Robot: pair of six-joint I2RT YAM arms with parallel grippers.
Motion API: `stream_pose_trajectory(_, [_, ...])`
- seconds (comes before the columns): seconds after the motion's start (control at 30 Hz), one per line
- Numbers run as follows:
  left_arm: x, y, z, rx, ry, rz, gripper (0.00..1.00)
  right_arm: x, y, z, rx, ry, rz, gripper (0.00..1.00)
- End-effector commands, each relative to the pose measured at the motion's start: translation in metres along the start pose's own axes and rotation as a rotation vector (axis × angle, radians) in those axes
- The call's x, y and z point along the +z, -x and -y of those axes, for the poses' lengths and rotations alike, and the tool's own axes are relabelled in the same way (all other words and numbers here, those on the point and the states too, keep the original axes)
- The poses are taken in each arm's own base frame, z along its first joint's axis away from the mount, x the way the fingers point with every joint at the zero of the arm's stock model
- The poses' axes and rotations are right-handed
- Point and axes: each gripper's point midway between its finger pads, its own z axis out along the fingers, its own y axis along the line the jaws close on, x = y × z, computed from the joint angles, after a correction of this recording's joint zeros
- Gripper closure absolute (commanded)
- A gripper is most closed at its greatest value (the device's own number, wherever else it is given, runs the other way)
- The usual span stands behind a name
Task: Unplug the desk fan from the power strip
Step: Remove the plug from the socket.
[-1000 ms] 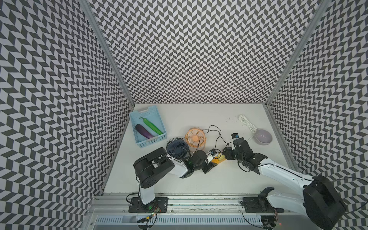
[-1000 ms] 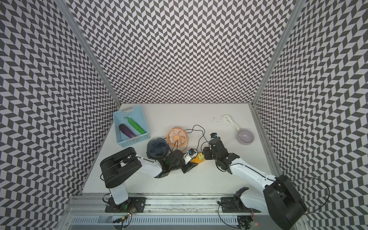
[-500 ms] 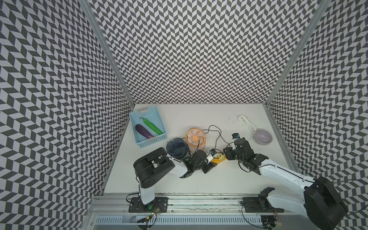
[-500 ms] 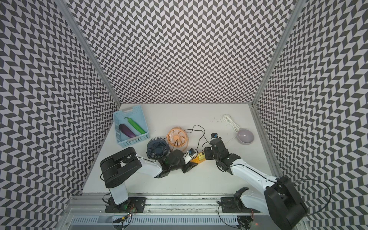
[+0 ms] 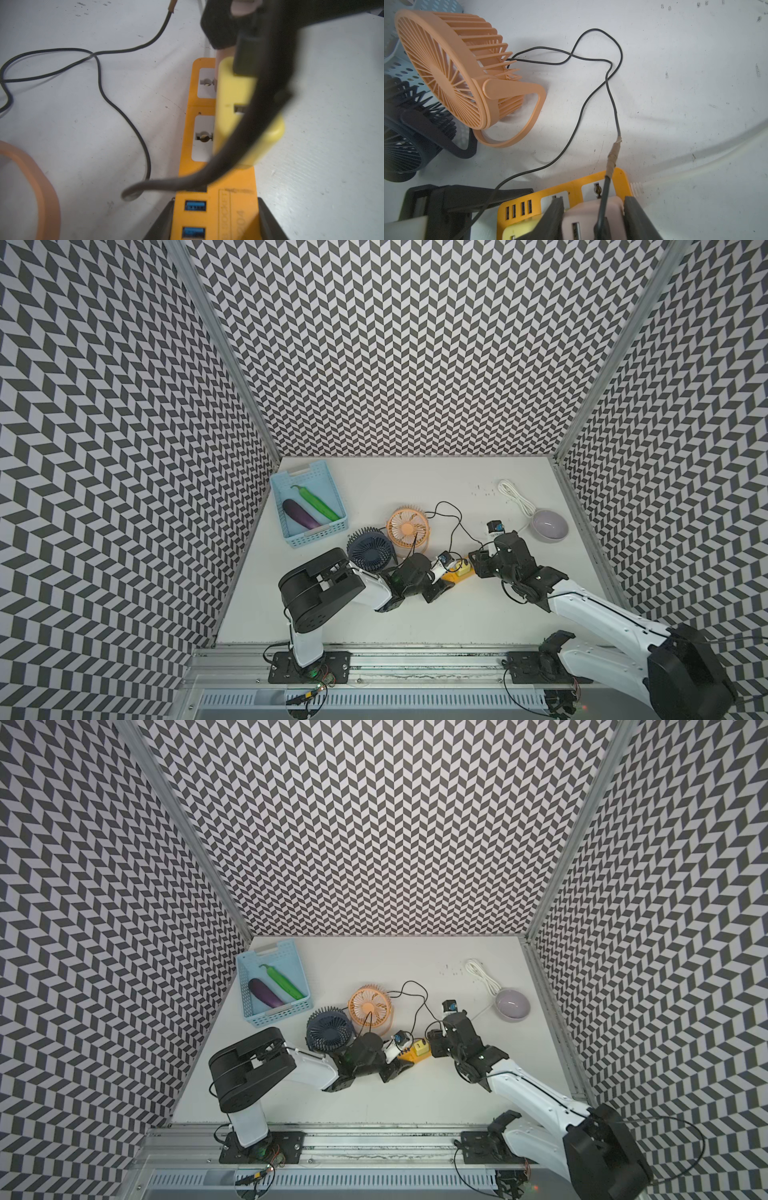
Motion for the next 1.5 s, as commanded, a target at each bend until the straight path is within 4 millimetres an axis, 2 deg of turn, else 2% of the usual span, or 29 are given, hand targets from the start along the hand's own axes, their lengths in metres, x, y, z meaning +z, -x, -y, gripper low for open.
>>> stream_pose_trajectory(0.0, [0.003,-0.001,-0.007,-0.024,0.025,-0.013,0.82,-0.003,0.018,-0.027,-0.017,0.105,0.073,0.71])
stream_pose_trajectory(0.13, [0.004,-0.001,-0.007,-0.024,0.024,-0.017,0.82,-0.004,0.017,-0.040,-0.049,0.139,0.069,0.71])
stream_pose_trajectory(0.3, [0.005,-0.001,-0.006,-0.023,0.022,-0.020,0.82,-0.005,0.018,-0.046,-0.061,0.164,0.072,0.72])
stream_pose_trajectory(0.47, [0.005,-0.004,-0.007,-0.023,0.025,-0.027,0.82,-0.007,0.028,-0.026,0.012,0.068,0.102,0.72])
stream_pose_trajectory(0.63, [0.005,-0.005,-0.007,-0.023,0.025,-0.029,0.82,-0.003,0.026,-0.010,0.089,0.062,0.074,0.72])
stream_pose_trajectory(0.9, [0.006,-0.005,-0.007,-0.022,0.024,-0.028,0.82,-0.007,0.031,-0.020,0.035,0.082,0.084,0.73])
stream_pose_trajectory(1.07, [0.006,-0.005,-0.007,-0.022,0.023,-0.027,0.82,-0.008,0.027,-0.036,-0.017,0.116,0.075,0.74])
stream_pose_trajectory(1.47, [0.004,-0.005,-0.007,-0.024,0.027,-0.028,0.82,-0.005,0.030,-0.013,0.089,0.067,0.057,0.74])
